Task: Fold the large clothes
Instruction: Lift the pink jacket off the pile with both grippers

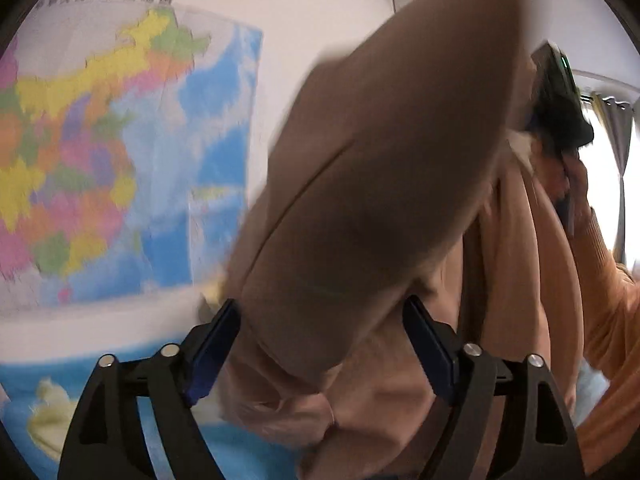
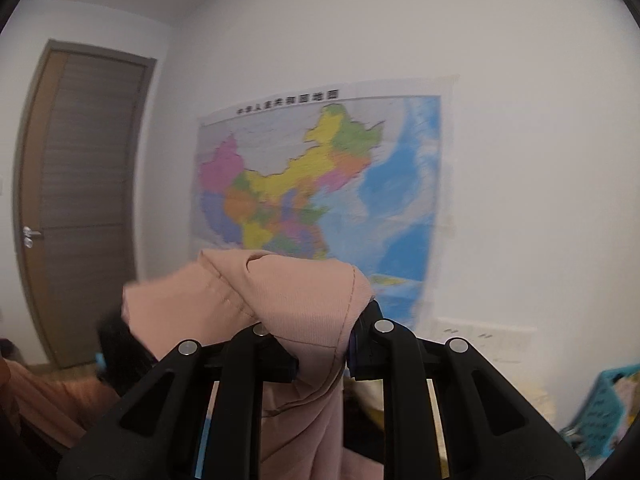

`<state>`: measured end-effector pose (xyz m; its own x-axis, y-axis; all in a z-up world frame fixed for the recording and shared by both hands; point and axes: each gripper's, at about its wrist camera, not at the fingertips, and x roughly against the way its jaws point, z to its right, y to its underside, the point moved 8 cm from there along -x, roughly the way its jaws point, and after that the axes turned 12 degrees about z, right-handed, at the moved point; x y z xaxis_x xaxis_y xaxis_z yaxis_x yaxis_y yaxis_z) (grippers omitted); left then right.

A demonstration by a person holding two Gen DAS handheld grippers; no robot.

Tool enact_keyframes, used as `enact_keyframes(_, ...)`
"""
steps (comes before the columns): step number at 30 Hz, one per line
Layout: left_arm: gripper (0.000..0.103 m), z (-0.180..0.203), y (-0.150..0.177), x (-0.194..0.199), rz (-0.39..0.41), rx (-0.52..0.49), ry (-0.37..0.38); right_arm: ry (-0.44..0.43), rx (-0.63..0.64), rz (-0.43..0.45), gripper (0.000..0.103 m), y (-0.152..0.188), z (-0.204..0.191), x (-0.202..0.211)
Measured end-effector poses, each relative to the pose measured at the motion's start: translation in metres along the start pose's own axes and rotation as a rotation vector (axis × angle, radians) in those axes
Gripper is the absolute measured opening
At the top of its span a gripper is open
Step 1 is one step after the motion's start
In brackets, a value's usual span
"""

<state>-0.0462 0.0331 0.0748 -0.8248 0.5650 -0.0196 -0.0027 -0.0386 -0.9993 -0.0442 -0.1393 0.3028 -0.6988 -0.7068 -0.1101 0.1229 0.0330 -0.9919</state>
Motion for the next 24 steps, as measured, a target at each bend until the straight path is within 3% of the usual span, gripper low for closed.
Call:
enact_keyframes(2,0.072,-0.007,0.025,-0.017,-0.031,0.017,0.001,-0.016,-0.009,-0.004,0.017,0.005,-0.008,-0.004)
enact_keyframes(4,0.009,-0.014,0.036,-0.029,-0.061,0.069,0.006,-0.031,-0.035,-0.010,0.017,0.006,-0.012,-0.004)
enact_keyframes(6,0.007,-0.026,0.029,-0.030,-0.045,0.133,-0.013,0.003,-0.020,-0.016,0.017,0.004,-0.014,-0.002)
enact_keyframes(10,0.006,-0.054,-0.037,0.015,0.156,0.212,-0.058,0.039,-0.033,-0.014,0.017,-0.011,-0.009,0.017)
enact_keyframes(13,0.006,-0.054,-0.082,0.051,0.225,0.143,-0.135,0.013,-0.054,-0.002,0.017,-0.025,-0.020,0.037)
enact_keyframes(16,0.006,-0.037,-0.132,0.101,0.294,0.058,-0.189,-0.031,0.004,0.060,0.017,-0.048,-0.051,0.063)
enact_keyframes(20,0.006,-0.021,-0.178,0.145,0.332,-0.033,-0.273,-0.088,-0.028,0.074,0.019,-0.062,-0.068,0.078)
enact_keyframes(24,0.006,-0.005,-0.197,0.175,0.307,-0.094,-0.373,-0.125,-0.091,0.055,0.022,-0.057,-0.066,0.066)
